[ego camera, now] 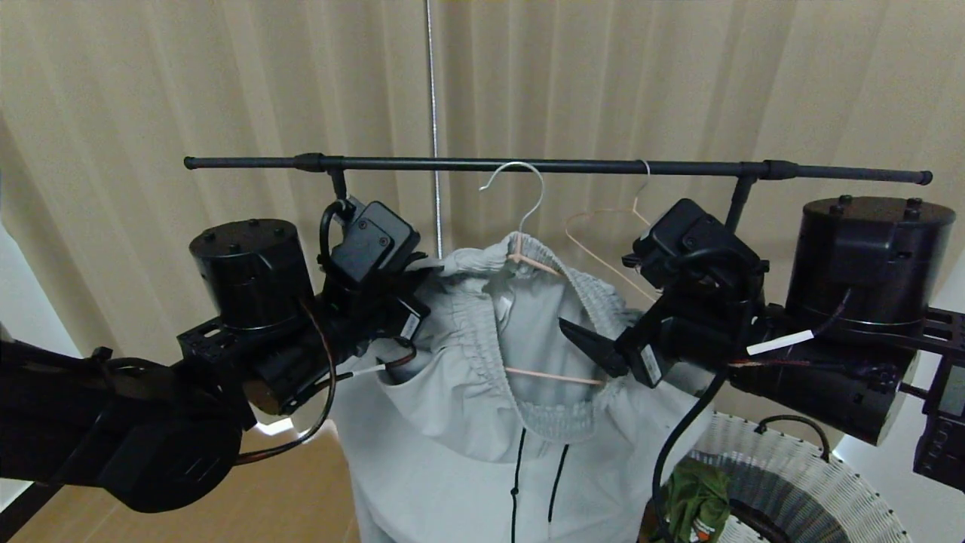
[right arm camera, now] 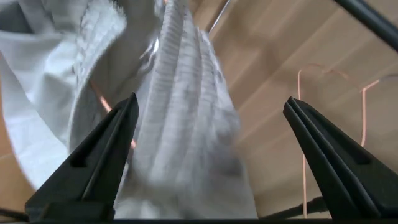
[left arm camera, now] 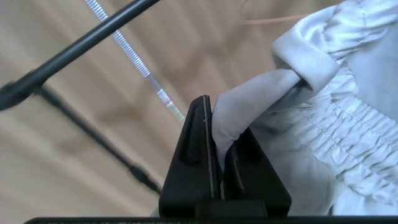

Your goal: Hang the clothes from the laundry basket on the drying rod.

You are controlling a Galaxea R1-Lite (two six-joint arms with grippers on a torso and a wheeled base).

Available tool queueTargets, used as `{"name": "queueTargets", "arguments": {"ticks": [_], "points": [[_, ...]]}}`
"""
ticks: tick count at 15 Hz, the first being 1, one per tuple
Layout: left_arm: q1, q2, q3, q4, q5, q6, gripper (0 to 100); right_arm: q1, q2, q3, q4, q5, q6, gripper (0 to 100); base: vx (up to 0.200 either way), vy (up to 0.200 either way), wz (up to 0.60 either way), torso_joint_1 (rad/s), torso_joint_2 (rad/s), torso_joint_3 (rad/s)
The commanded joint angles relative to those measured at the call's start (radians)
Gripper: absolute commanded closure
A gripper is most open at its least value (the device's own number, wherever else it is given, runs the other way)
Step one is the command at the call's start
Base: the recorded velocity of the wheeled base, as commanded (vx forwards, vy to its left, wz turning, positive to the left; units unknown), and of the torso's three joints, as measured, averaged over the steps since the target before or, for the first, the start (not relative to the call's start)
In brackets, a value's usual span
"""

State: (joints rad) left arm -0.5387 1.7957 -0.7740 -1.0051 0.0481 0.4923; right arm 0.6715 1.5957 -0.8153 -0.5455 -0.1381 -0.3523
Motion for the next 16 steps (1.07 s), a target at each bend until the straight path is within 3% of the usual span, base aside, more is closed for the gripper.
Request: {"name": "queueTargets", "arguments": {"ticks": [1,7,9,15,16], "points": [[0.003,-0.004,-0.005,0.02,-0.005,-0.001,100,0.0,0.012,-0.015,-0.004,0.0,-0.023,0,0.0,0.0,0.0,0.0,0.0,0.0],[0.01,-0.061,0.013,0.046,-0.004,-0.005,100,-0.003,0.104,-0.096,-0.004,-0.003,-0.143,0,0.0,0.0,0.0,0.0,0.0,0.0],[-0.009,-0.098,0.032,0.046,-0.004,-0.001,100,-0.058,0.141,-0.139,-0.004,-0.003,-0.214,0,0.0,0.0,0.0,0.0,0.0,0.0],[-0.046,-0.165,0.088,0.042,-0.004,0.003,100,-0.072,0.188,-0.199,-0.004,-0.015,-0.24,0,0.0,0.0,0.0,0.0,0.0,0.0],[-0.046,-0.165,0.088,0.042,-0.004,0.002,100,-0.072,0.188,-0.197,-0.004,-0.015,-0.24,100,0.0,0.0,0.0,0.0,0.0,0.0]]}}
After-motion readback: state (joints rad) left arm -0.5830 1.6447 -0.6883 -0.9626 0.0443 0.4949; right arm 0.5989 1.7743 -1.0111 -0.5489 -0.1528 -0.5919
